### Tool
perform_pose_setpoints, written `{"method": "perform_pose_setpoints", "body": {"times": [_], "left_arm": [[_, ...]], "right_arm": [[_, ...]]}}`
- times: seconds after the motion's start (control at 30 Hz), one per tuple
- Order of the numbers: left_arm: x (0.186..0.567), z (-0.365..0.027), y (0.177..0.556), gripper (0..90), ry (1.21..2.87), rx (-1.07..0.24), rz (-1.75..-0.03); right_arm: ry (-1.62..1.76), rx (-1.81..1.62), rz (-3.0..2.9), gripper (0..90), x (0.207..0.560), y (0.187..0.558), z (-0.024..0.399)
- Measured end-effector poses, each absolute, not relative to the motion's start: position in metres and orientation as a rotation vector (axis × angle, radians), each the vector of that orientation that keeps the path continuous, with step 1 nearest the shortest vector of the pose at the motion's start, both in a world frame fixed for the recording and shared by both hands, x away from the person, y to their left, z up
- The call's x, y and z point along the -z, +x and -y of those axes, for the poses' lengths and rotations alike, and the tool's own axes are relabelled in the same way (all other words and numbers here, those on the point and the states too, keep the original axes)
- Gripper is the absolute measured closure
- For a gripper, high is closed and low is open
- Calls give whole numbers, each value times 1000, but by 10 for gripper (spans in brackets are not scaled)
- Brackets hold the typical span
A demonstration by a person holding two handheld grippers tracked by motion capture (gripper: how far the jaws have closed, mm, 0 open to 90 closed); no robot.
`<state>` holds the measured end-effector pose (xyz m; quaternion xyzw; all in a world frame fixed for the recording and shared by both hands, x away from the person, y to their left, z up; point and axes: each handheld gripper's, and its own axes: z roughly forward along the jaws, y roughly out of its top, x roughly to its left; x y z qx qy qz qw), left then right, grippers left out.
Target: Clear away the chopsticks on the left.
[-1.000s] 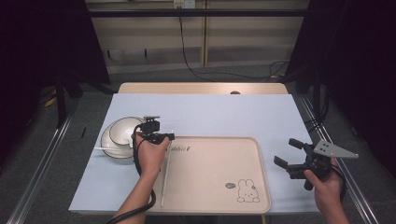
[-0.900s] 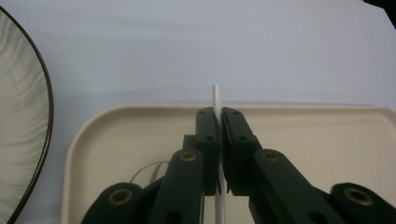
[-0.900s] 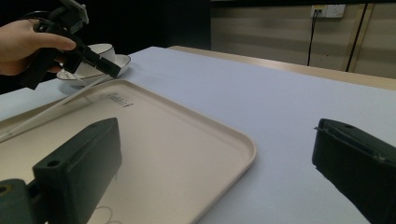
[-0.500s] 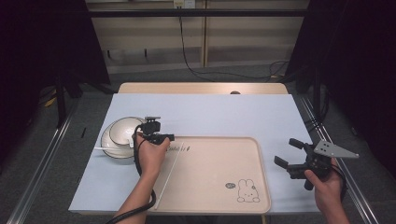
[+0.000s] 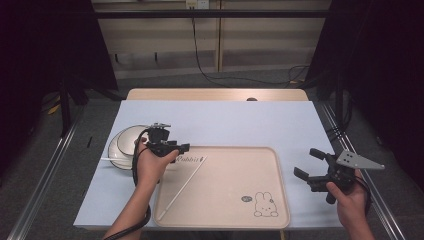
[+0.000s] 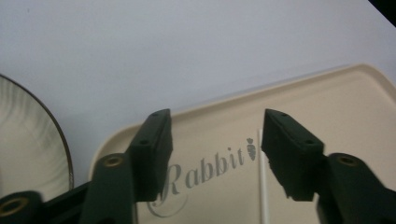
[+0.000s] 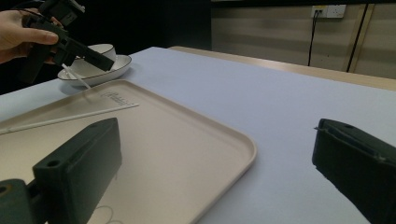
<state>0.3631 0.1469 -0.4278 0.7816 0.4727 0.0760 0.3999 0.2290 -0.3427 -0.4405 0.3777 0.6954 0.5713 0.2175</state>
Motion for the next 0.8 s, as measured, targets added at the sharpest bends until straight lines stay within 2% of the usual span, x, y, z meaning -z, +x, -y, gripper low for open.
{"method": "perform_pose_setpoints", "body": {"times": [0.13,0.27,0.8], "left_arm": [[428,-151,364,258,2000,-185,-1149],[428,-154,364,210,2055,-158,-1111],[425,-157,361,148,2216,-150,-980]], "right_arm": [[1047,-1581,-1927,8,440,229,343],[1045,-1584,-1938,8,440,229,343],[1049,-1585,-1935,8,440,229,343]]}}
